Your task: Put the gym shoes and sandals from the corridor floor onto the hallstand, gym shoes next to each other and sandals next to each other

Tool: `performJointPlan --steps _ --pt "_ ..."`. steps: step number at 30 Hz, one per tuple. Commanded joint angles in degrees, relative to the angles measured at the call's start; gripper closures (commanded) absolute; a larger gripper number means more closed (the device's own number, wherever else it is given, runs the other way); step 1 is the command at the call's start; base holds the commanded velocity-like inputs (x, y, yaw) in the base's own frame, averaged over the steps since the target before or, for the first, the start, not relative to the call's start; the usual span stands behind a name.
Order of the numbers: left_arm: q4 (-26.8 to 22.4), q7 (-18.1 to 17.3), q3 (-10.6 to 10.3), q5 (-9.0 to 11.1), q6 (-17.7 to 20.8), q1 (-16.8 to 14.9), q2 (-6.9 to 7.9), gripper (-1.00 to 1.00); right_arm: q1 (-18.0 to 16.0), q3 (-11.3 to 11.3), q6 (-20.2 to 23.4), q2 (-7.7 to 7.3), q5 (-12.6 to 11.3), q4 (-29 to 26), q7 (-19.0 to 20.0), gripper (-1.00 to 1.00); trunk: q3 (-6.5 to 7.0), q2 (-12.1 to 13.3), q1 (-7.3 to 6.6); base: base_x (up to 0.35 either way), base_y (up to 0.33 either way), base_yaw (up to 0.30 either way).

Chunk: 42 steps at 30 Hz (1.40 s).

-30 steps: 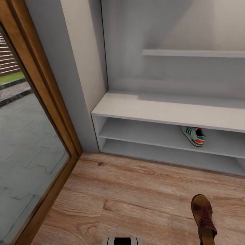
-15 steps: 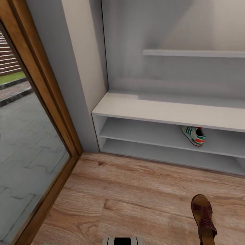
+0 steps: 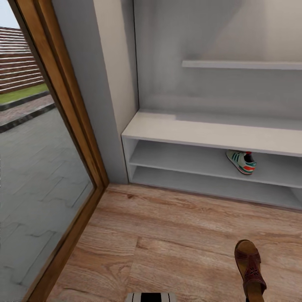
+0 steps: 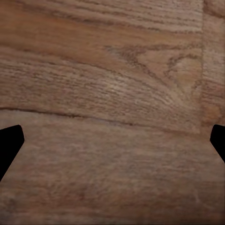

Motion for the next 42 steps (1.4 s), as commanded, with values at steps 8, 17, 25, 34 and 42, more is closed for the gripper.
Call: performJointPlan --steps 8,17,25,34,42 --pt "0.07 -0.53 0.16 0.49 0.10 -0.03 -0.01 -1.00 -0.05 2.54 -0.12 2.51 2.00 -0.05 0.66 1.00 -0.04 -0.02 -0.02 -0.011 0.012 0.000" --pt "0.07 -0.53 0.11 0.48 0.10 -0.03 -0.01 -1.00 -0.19 4.46 -0.13 4.01 2.14 -0.72 0.57 1.00 -0.04 -0.02 -0.02 0.000 0.000 0.000" --pt "0.07 -0.53 0.02 0.47 0.10 -0.03 -0.01 -1.00 -1.16 12.39 3.73 10.95 2.22 -8.98 -1.42 1.00 -0.04 -0.02 -0.02 0.000 0.000 0.000" --pt "0.07 -0.53 0.05 0.55 0.10 -0.03 -0.01 -1.00 -1.62 27.52 23.00 18.60 1.77 -21.81 -13.08 1.00 -0.04 -0.02 -0.02 0.000 0.000 0.000" --pt "0.07 -0.54 0.00 0.56 0.10 -0.03 -0.01 -1.00 -5.75 38.50 33.24 18.60 -2.18 -24.92 -19.29 1.00 -0.04 -0.02 -0.02 0.000 0.000 0.000"
